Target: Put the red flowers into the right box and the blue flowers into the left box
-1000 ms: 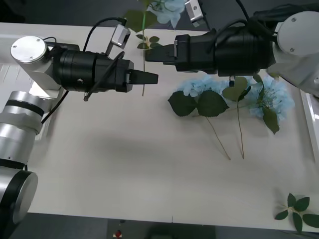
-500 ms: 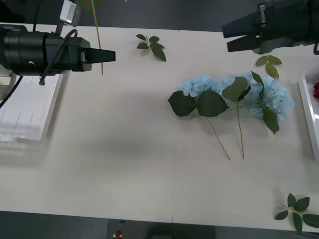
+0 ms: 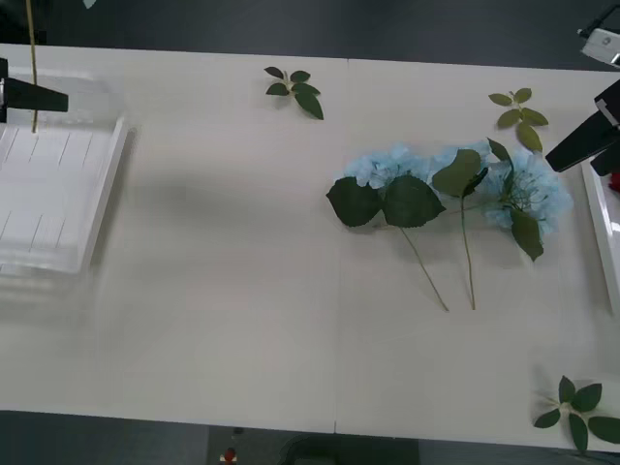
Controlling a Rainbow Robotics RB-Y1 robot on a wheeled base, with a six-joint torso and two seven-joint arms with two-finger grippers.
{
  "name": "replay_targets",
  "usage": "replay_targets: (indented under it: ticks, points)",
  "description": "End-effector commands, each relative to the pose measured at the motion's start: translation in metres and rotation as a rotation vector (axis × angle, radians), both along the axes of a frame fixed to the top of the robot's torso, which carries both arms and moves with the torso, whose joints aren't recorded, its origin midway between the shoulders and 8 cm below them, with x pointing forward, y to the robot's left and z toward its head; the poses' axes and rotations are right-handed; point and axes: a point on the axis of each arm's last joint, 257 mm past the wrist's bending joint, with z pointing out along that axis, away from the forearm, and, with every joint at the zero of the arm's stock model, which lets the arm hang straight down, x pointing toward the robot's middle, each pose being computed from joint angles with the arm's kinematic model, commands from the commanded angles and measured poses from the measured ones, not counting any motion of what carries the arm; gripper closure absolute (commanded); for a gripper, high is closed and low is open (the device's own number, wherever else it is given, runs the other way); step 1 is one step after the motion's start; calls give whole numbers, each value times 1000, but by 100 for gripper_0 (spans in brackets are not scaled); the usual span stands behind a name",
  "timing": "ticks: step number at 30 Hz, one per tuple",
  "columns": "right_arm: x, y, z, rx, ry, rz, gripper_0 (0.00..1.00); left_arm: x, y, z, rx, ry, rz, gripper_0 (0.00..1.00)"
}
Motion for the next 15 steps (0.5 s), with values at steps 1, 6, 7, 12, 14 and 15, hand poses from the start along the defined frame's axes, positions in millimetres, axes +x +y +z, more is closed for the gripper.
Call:
replay_targets:
  ticks: [1,6,7,12,14,15]
  points:
    - [-5,10,-21,-56,-81,-65,0,0,51,-3,197,-21,57,100]
    - [-17,24,-91,-98,-150,-147,0,-1,86,-38,325,41,127,100]
    - [-17,24,-100,-105,-160,-159,0,-1,91,-44,346,47,135,100]
    - [-16,13,-145,-138,-184,-243,0,18,123,-63,451,-4,231,100]
    - [-11,8,-154,-147,-214,-267,0,25,133,-62,483,-42,261,100]
    - [-9,8,-156,-146,-221,-272,0,27,136,-61,492,-53,270,100]
